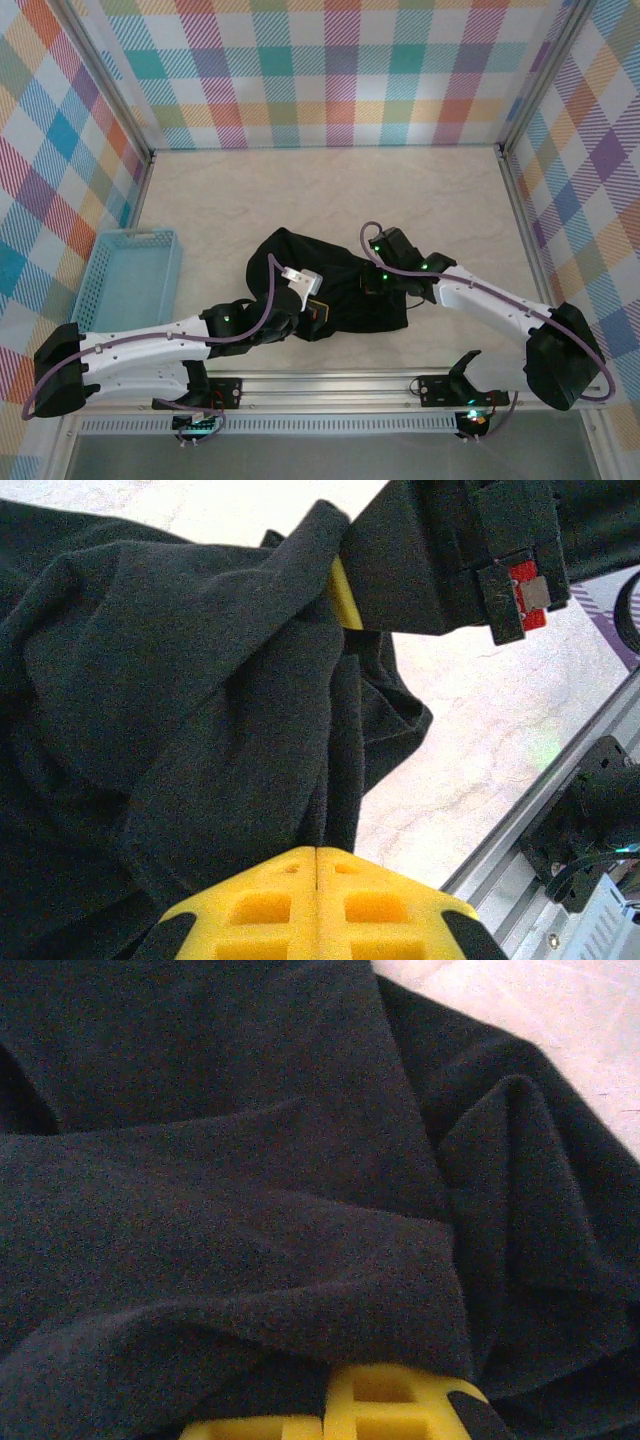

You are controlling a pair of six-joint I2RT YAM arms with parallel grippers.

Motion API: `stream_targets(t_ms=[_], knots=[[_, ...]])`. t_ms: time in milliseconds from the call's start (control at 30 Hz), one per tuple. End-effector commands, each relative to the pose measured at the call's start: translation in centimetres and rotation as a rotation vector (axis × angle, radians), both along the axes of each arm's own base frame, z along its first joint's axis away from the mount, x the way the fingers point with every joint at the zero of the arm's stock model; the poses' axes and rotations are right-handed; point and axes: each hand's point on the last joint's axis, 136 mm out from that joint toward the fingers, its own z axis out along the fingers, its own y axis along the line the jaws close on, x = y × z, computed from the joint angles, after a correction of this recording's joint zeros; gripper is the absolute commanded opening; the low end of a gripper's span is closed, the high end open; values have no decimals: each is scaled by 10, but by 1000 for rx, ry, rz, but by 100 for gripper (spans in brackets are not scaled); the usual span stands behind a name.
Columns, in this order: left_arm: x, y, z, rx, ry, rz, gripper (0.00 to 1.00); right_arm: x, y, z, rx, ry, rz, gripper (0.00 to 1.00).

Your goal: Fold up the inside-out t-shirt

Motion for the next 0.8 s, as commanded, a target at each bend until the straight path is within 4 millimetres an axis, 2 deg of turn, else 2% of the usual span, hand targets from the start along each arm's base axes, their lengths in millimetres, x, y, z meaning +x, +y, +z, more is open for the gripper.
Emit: stream_targets(t_ms=[0,67,133,200,300,367,500,633,767], knots=[[-1,2,-5,12,-15,-34,0,-1,16,17,66,-25,75,4],[2,2,-8,5,-12,-27,0,-6,12,15,23,-40,87,14],[3,2,-10,-7,-10,-20,0,-14,8,17,-3,-57,109,29],[4,1,-10,-20,-7,-23,0,-24,5,22,-7,-69,130,34],[2,-1,-11,-27,-4,-32,0,-42,7,34,27,-71,170,37],[2,-2,-13,-23,-2,-38,0,-55,17,40,80,-52,211,37],[2,-4,-15,-13,0,-46,0,-68,35,32,131,23,207,38],[0,-5,-15,-20,7,-55,0,-67,45,18,121,63,158,41],[-3,-7,-16,-27,18,-72,0,-60,42,8,71,75,107,48]])
